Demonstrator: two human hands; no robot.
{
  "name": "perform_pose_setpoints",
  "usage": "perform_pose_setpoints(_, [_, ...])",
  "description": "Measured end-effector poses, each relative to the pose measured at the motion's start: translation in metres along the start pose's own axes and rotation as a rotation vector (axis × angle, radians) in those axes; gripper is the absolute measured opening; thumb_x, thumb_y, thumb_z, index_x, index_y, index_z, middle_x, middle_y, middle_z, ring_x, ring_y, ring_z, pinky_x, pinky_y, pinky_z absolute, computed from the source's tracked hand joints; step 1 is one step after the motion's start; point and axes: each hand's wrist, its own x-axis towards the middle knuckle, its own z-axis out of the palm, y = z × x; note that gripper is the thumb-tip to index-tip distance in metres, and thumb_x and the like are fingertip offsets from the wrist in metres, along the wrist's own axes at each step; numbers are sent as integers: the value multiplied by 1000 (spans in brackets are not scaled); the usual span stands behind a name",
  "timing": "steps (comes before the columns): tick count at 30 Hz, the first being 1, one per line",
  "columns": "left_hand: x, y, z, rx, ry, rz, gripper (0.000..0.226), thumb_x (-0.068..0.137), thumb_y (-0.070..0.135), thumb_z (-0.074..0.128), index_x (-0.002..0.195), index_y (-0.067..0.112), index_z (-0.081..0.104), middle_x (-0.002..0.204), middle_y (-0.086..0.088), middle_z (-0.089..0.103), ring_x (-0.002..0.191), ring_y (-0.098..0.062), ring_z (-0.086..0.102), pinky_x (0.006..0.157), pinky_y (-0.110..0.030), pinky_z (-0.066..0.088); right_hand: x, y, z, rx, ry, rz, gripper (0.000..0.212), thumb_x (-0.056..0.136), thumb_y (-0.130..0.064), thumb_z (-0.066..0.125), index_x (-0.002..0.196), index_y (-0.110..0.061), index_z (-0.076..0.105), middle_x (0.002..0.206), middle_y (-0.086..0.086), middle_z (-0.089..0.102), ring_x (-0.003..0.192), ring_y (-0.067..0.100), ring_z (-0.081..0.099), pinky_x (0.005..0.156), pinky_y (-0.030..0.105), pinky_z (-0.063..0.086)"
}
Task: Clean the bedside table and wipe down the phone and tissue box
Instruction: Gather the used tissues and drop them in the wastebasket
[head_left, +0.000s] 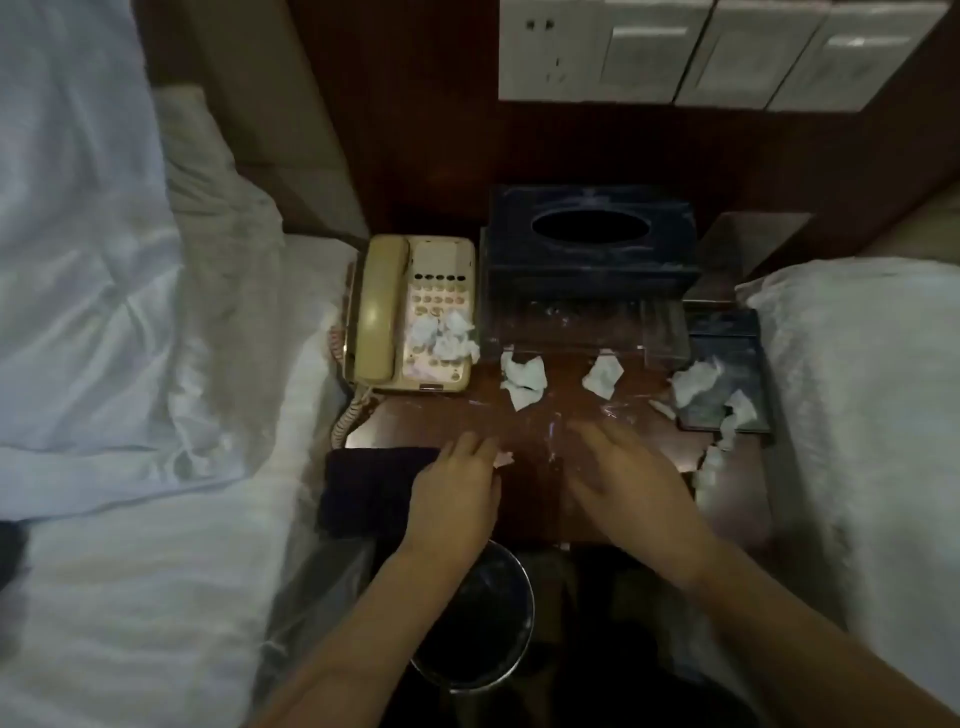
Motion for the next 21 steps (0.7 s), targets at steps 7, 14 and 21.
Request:
perform_pose_setpoints(7, [17,-29,71,-20,124,1,25,88,23,73,114,22,69,103,2,64,89,-18,66,56,-25,46,68,16,59,-17,134,-85,47,98,-30,56,142,-19,47,130,1,57,115,21,55,81,34,48])
perform_pose_setpoints(14, [35,-38,100,69,323,145,38,54,16,98,69,19,64,69,5,61,55,-13,61,39,-20,35,107,24,90,-116,257,-144,44,100,-37,52,141,-20,50,126,2,59,115,21,51,85,30,43])
perform_pose_setpoints(21, [18,-43,110,-35,422,129,11,101,20,57,108,16,64,105,0,60,96,-19,59,72,-32,48,78,29,106,-105,399,-164,23,97,-26,58,117,-17,64,108,1,61,103,19,55,74,29,43])
